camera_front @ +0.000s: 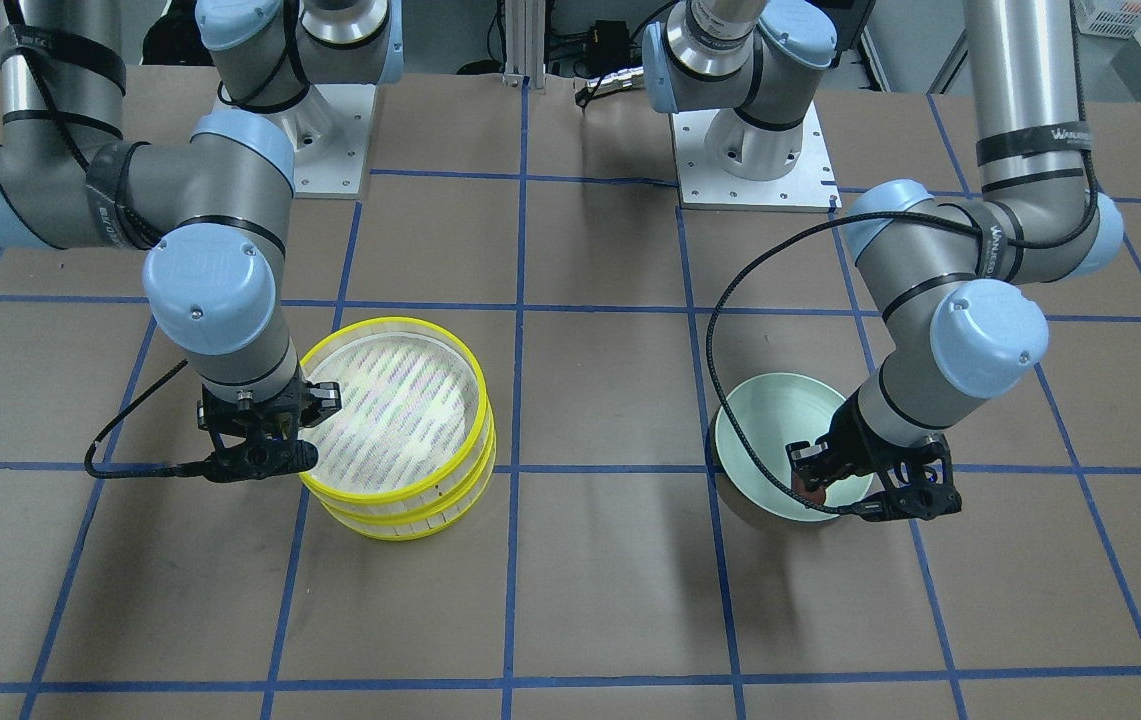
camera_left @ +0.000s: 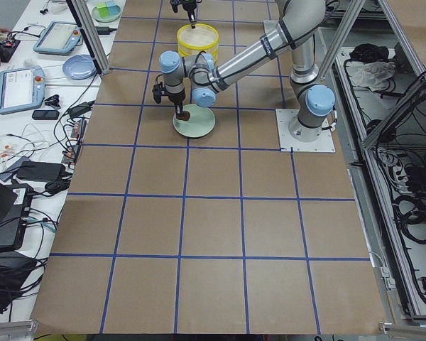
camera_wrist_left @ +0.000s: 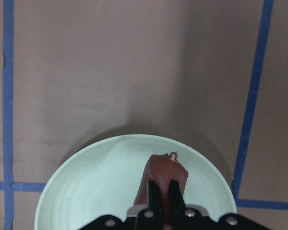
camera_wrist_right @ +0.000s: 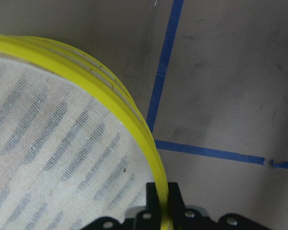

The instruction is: Stack buns with steamer

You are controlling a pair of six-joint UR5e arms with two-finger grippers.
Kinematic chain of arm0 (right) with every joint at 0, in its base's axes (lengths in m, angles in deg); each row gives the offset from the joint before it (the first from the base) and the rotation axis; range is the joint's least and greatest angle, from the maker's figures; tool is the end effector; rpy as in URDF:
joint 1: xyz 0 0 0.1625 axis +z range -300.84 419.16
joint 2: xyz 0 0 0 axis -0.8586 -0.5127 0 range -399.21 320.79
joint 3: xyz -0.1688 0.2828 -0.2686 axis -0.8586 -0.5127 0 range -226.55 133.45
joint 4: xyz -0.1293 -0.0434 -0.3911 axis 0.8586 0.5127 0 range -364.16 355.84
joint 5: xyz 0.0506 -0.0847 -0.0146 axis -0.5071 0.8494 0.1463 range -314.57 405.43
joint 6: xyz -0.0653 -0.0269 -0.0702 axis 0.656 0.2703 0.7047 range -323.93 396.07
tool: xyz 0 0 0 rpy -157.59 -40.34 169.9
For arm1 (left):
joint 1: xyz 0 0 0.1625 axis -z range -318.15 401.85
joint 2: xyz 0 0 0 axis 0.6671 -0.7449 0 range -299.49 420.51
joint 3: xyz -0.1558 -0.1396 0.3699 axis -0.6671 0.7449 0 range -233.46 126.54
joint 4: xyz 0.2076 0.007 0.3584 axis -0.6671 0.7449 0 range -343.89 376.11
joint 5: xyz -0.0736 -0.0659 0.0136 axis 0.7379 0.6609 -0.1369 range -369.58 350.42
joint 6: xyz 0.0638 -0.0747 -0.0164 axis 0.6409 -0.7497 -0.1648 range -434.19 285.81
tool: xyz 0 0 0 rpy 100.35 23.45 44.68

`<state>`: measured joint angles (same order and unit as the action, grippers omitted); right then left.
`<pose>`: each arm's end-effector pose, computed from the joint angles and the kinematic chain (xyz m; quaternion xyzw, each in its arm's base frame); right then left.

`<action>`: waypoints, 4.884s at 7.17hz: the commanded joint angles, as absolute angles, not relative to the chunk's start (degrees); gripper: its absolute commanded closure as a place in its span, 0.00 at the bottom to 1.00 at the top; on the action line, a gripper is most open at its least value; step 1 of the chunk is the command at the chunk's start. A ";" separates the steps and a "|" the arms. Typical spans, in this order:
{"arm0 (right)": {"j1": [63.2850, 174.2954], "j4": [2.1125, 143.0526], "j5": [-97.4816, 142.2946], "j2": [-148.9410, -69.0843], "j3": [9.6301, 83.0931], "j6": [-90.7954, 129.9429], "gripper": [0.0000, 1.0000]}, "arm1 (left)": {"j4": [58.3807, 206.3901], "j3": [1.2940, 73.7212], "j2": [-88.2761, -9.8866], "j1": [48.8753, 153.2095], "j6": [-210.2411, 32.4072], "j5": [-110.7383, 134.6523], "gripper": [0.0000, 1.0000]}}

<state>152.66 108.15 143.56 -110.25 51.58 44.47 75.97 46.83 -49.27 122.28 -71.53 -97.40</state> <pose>0.1543 -0.5700 0.2794 0.1063 -0.9909 -0.0444 0.0690 -0.0383 -0.5978 0.2665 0.0602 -0.9980 0.0026 0.0188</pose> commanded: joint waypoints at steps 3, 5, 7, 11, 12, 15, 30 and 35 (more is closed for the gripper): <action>153.11 107.98 145.01 -110.75 51.01 43.55 1.00 | 93.08 38.75 -40.40 127.09 -78.83 -97.38 1.00; 153.11 107.98 144.92 -110.05 51.10 43.55 1.00 | 93.97 38.74 -39.68 127.36 -79.37 -97.38 1.00; 153.11 107.90 145.36 -109.70 51.19 43.55 0.98 | 93.98 38.74 -39.60 127.54 -79.81 -97.47 1.00; 153.03 107.72 145.01 -113.01 49.53 43.37 0.00 | 96.17 38.03 -36.96 134.36 -89.00 -97.73 1.00; 152.94 106.24 145.01 -115.82 46.73 43.28 0.00 | 96.26 37.16 -37.04 137.61 -93.74 -97.90 1.00; 152.06 93.52 142.73 -129.95 41.10 43.89 0.01 | 96.09 34.34 -40.55 151.83 -115.07 -95.81 1.00; 148.01 95.33 134.55 -133.51 46.27 32.56 0.00 | 88.84 33.64 -42.79 144.81 -96.76 -97.73 0.00; 151.18 95.77 134.64 -132.46 45.39 32.38 0.00 | 98.90 33.64 -31.95 132.29 -77.97 -97.91 0.00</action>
